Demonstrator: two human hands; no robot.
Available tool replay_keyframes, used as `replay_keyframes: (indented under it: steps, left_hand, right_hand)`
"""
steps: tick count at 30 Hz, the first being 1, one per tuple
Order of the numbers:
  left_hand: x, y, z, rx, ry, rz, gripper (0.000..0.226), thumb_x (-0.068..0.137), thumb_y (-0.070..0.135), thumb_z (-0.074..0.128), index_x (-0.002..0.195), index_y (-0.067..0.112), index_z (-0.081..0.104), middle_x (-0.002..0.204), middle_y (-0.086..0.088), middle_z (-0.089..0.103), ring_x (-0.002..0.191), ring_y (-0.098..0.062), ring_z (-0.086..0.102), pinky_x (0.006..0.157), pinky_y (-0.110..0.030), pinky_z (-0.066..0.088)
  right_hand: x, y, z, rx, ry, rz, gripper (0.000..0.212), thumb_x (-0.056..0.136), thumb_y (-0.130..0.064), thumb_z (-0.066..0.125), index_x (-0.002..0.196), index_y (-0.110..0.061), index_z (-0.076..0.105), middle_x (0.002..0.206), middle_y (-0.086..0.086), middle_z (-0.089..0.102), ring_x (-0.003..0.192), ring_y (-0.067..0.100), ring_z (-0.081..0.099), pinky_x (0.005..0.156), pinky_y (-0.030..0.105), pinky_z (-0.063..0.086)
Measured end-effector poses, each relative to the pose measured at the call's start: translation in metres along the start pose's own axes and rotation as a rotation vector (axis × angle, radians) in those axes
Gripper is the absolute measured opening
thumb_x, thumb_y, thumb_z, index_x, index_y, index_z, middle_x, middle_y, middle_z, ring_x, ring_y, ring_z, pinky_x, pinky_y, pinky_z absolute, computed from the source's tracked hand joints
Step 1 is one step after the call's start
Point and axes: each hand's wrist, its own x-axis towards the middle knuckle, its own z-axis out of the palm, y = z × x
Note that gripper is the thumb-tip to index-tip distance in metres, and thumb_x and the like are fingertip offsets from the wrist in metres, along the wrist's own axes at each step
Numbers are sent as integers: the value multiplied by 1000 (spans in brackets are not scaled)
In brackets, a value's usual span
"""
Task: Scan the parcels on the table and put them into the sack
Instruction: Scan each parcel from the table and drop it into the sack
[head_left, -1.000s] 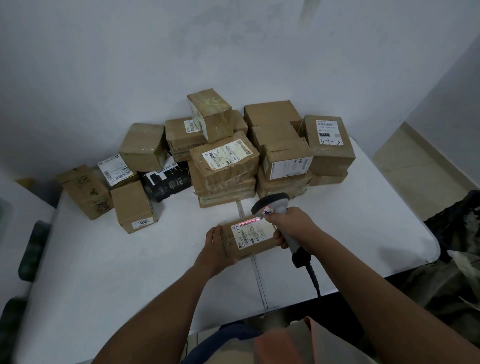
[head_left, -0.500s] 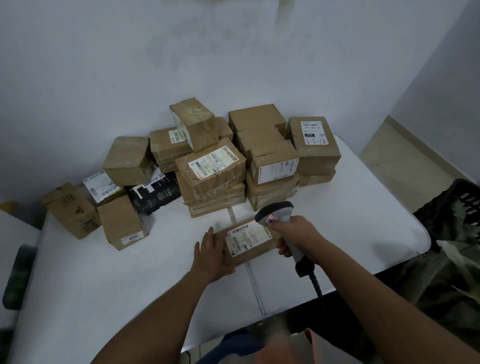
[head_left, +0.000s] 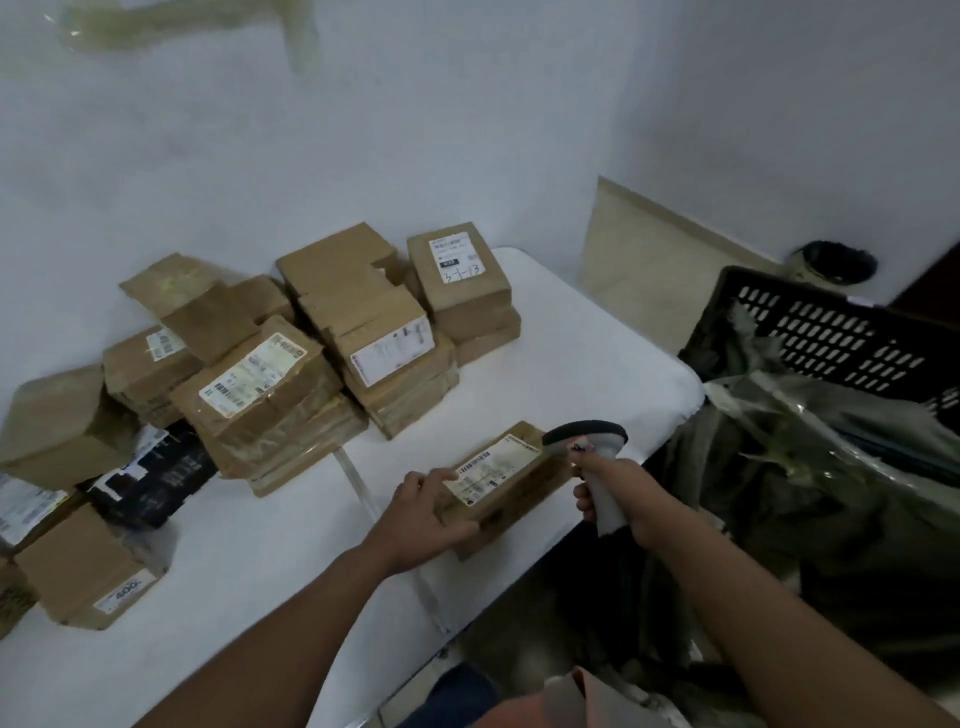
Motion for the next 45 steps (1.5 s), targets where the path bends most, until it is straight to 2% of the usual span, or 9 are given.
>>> replay_keyframes:
  steps: [5, 12, 15, 19, 23, 28, 34, 40, 45]
  left_hand:
    - [30, 84, 39, -56, -171, 86, 51, 80, 67, 61, 121, 45, 40, 124, 1, 43, 110, -15, 52, 94, -31, 47]
    - [57, 198, 134, 79, -559, 149, 57, 76, 79, 53, 118, 41, 46, 121, 1, 53, 108, -16, 56, 93, -34, 49]
    - [61, 237, 176, 78, -725, 38, 54, 88, 70, 49, 125, 31, 47, 123, 1, 56, 110, -16, 57, 89, -29, 45]
    - [69, 259, 236, -134, -814, -299, 79, 87, 76, 42, 146, 24, 33, 137, -2, 52, 122, -20, 54, 101, -36, 46]
    - [75, 270, 275, -552, -759, -660, 76, 86, 77, 41, 134, 19, 52, 126, -8, 62, 115, -27, 60, 100, -46, 50]
    - [88, 282, 293, -936, -440, -937, 82, 82, 75, 51, 135, 13, 48, 134, -17, 49, 117, -43, 51, 82, -51, 56]
    - [106, 293, 298, -1255, -2, -857, 68, 99, 63, 29, 147, 16, 37, 147, -12, 45, 130, -35, 48, 112, -50, 36]
    - [109, 309, 311, -1093, -232, -705, 49, 104, 28, 47, 148, 8, 37, 150, -12, 40, 138, -30, 39, 116, -37, 34]
    - [109, 287, 309, -984, -402, -722, 47, 101, 17, 54, 143, 1, 43, 117, -15, 54, 110, -28, 55, 99, -34, 50]
  right_hand:
    - [-11, 13, -105, 238, 206, 19, 34, 94, -34, 64, 87, -2, 62, 65, 10, 56, 54, 19, 53, 52, 30, 45]
    - [-32, 66, -247, 405, 376, 137, 32, 96, -32, 61, 87, -1, 59, 71, 13, 55, 60, 21, 52, 57, 32, 44]
    - [-33, 97, -287, 402, 390, 159, 34, 94, -33, 65, 88, 0, 61, 70, 14, 58, 59, 23, 55, 55, 34, 46]
    - [-34, 121, -317, 379, 379, 185, 35, 94, -36, 64, 88, -1, 63, 65, 11, 58, 57, 22, 56, 54, 31, 47]
    - [-36, 124, -337, 335, 345, 175, 33, 94, -33, 64, 88, -1, 63, 63, 10, 59, 55, 21, 58, 55, 31, 49]
    - [-34, 126, -349, 330, 329, 179, 32, 95, -31, 64, 88, 1, 62, 61, 10, 59, 52, 21, 57, 52, 29, 49]
    - [-28, 128, -352, 297, 289, 177, 33, 94, -34, 64, 90, -1, 63, 60, 8, 61, 49, 17, 60, 52, 27, 52]
    - [-23, 127, -352, 287, 280, 183, 35, 94, -33, 64, 99, 2, 63, 61, 9, 62, 49, 17, 60, 51, 26, 52]
    - [-19, 125, -342, 258, 255, 191, 34, 95, -34, 63, 98, 0, 62, 65, 10, 62, 52, 17, 60, 51, 26, 52]
